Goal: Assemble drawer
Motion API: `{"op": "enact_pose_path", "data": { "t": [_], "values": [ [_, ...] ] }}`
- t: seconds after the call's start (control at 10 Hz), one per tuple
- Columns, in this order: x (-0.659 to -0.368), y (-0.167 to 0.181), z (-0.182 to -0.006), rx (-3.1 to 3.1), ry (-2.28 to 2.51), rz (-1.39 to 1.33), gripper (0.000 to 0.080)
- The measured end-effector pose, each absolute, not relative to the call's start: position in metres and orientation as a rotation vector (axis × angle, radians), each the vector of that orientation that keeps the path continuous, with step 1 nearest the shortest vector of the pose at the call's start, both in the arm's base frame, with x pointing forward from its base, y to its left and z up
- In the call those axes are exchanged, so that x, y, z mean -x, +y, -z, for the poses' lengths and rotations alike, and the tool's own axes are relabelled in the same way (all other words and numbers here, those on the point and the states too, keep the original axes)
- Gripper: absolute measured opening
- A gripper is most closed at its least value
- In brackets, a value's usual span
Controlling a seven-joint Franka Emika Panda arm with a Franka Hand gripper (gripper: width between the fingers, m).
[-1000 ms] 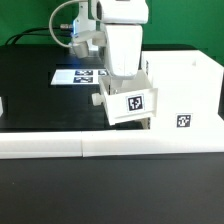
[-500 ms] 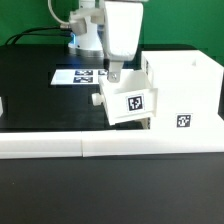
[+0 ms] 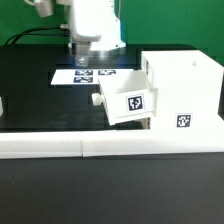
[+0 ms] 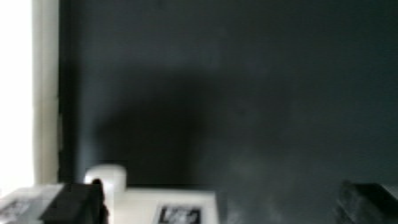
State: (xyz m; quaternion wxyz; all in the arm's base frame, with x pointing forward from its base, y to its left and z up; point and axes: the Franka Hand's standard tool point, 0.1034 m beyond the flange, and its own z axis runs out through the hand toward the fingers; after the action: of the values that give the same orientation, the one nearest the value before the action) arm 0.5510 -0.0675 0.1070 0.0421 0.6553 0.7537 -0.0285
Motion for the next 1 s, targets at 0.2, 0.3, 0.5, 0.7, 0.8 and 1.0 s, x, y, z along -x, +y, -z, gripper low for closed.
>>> {"op": "enact_pose_path", "data": {
  "t": [0.2,0.3,0.5,0.7,0.8,1.0],
  "values": [
    [-0.551,-0.068,-0.107,-2.013,2.302,0.085,0.0649],
    [-0.550,-0.070,-0.105,-2.015,2.306,0.087,0.0649],
    [-0.547,-0.083,-0.088,-2.050,2.400,0.008,0.0649],
    [-0.547,-0.080,-0.076,-2.113,2.415,-0.034,0.0649],
    [-0.541,-0.078,-0.070,-2.145,2.434,-0.053,0.0649],
    [-0.535,-0.074,-0.066,-2.182,2.445,-0.037,0.0649]
  ]
}}
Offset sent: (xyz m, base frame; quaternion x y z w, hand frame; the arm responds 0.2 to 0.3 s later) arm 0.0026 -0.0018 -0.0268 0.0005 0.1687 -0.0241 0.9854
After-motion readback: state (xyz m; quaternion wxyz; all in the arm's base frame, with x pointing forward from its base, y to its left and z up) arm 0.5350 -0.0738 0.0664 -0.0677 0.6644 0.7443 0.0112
